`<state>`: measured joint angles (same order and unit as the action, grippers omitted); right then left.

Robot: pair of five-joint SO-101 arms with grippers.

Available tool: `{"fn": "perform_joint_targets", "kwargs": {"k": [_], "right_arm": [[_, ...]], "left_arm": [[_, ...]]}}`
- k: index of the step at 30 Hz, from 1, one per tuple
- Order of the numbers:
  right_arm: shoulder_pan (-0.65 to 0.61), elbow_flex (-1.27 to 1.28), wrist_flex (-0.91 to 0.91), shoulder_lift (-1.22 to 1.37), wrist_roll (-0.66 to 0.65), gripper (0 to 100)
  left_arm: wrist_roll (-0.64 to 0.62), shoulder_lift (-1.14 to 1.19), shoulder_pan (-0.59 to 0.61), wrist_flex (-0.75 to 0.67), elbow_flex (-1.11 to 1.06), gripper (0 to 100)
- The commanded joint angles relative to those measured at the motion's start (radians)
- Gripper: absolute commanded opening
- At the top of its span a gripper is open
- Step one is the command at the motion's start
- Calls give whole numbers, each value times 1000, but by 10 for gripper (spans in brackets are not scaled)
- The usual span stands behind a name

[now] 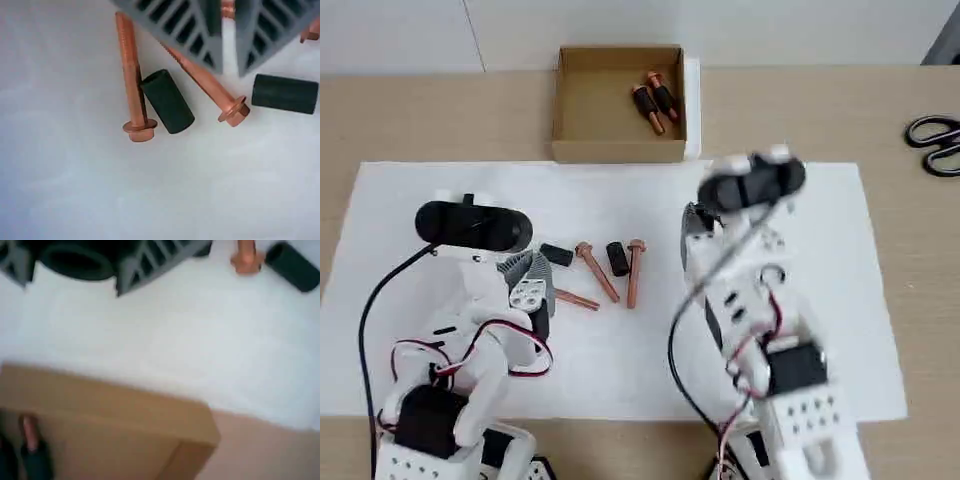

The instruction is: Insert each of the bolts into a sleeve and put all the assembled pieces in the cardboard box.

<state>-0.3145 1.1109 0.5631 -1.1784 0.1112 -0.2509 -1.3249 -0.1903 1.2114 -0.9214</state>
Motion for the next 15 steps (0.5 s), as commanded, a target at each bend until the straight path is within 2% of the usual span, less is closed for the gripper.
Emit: {"fn": "perform_joint_targets", "kwargs": {"k": [1,5,9,15], "right_arm": [[2,196,-200,-232,-57,4],[-2,350,-286,-440,-166,4],[1,474,-283,-638,-199,4],[4,511,-291,-628,-207,4]], "left_arm": [[-5,5,-8,14,68,8],[-63,77,-8,72,153,8],[-75,331,-8,153,305,7],[-109,790,-8,316,697,7]]}}
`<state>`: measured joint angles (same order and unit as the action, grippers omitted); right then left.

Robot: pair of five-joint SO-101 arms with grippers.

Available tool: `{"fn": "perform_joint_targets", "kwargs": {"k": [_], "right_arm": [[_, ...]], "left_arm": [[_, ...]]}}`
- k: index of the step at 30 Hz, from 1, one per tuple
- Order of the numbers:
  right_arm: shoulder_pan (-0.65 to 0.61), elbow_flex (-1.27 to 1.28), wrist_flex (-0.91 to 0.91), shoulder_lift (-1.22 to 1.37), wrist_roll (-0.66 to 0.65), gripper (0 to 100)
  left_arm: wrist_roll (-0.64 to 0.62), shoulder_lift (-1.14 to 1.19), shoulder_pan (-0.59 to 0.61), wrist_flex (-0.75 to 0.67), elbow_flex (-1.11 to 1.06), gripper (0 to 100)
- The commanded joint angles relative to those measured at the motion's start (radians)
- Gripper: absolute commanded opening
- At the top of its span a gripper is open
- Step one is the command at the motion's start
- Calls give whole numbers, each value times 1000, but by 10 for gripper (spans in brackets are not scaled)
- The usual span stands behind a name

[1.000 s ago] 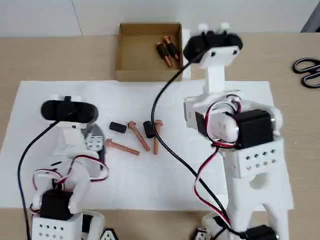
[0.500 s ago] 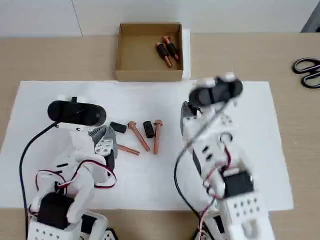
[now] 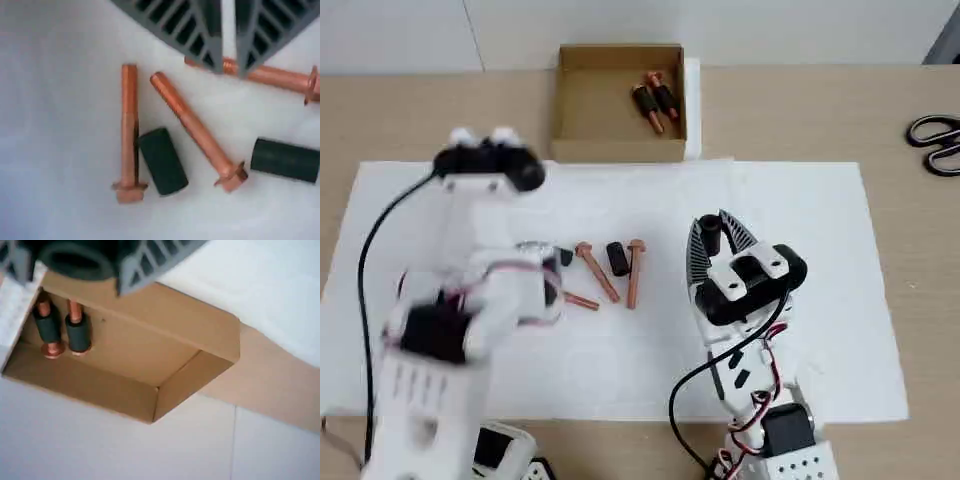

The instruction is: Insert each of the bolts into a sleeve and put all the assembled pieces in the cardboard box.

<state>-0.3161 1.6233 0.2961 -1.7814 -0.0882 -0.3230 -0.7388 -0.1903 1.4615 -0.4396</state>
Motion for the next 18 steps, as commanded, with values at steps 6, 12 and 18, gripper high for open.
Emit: {"fn": "perform_joint_targets", "kwargs": {"k": [6,12,18], "right_arm": [[110,0,-16,-33,-6,4],[104,58,97,-31,-5,4],[-18,29,404,-33,-5,3]], "left_arm": [[-138,568,-9,219,530,7],[-138,740,-9,270,657,7],[-138,743,-9,262,659,7]]}}
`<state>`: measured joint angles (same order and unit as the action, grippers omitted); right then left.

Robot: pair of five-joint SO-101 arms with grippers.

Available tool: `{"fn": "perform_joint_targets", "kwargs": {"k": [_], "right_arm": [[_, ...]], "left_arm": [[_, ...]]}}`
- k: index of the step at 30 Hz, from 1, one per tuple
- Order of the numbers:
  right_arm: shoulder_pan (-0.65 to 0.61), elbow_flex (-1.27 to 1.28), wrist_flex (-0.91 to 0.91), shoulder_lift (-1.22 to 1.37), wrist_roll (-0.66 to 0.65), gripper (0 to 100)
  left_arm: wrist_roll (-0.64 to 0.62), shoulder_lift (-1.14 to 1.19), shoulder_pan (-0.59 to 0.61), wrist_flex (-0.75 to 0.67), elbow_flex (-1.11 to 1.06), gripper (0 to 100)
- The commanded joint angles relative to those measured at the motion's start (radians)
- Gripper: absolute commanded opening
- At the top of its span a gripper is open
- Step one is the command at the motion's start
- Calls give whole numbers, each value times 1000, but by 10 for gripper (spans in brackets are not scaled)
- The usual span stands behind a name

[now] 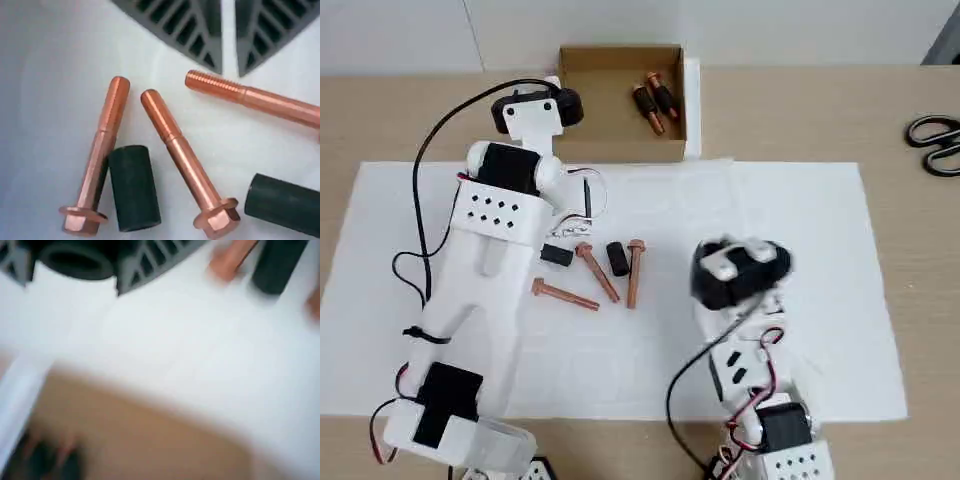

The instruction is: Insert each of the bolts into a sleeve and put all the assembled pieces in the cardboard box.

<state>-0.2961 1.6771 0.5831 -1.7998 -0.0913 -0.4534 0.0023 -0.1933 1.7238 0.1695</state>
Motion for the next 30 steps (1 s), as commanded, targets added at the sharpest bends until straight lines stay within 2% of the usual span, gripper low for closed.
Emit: {"fn": "perform_joint_targets", "kwargs": {"k": [1,4,8,11,16,22,30], "right_arm": [[-47,-37,151,-15,-2,3],[-45,-97,217,-15,43,3],[-44,-201,329,-12,230,3],[-25,-247,430,18,233,3],[15,-364,487,166,206,3],[10,-523,561,506,219,3],[12,-775,553,935,238,3]], "left_arm": [[-8,2,-5,0,50,7],[-8,2,0,0,50,7],[-8,2,0,3,50,7],[-8,2,0,5,50,7],[-8,2,-2,5,50,7],[-8,2,-3,6,50,7],[-8,2,3,6,47,7]]}}
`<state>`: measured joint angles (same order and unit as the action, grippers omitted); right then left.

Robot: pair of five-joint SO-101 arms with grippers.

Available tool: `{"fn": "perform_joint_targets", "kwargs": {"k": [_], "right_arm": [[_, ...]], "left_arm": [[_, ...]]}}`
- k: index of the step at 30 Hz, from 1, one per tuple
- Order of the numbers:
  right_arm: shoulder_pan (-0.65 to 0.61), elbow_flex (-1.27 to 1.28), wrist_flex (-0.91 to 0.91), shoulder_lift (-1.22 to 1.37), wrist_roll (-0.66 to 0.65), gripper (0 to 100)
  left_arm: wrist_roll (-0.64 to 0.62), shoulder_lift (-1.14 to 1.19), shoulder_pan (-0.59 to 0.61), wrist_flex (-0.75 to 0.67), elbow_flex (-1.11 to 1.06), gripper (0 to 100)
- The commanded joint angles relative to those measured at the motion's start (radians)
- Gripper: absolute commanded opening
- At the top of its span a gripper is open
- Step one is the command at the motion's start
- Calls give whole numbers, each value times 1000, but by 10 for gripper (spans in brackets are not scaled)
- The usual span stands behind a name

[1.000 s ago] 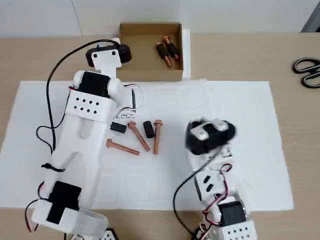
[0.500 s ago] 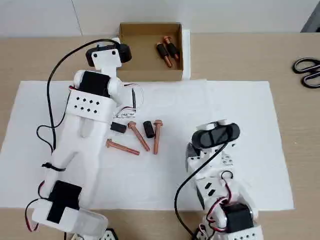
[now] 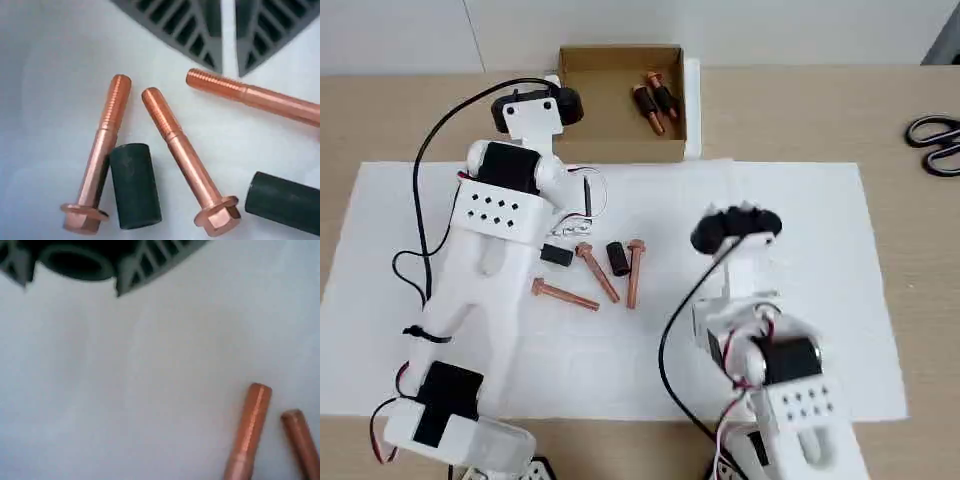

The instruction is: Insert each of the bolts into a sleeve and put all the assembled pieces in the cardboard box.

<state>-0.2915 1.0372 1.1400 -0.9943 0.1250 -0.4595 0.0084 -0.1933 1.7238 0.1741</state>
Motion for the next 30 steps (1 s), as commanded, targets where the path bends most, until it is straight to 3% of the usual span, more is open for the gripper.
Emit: {"fn": "perform_joint_targets", "kwargs": {"k": [1,5,13,17,24,30], "right_arm": [[10,-172,-4,180,46,3],[8,-290,-4,390,112,4],[12,-493,-1,812,68,4],[13,-592,8,875,57,4],[15,-646,8,881,54,6],[15,-647,45,881,54,175]], "left_arm": [[-2,-5,3,6,42,7],[-2,-5,3,6,42,7],[-3,-6,55,6,42,7],[-2,-6,153,6,42,7],[0,-6,178,8,42,7],[0,-6,178,8,42,7]]}}
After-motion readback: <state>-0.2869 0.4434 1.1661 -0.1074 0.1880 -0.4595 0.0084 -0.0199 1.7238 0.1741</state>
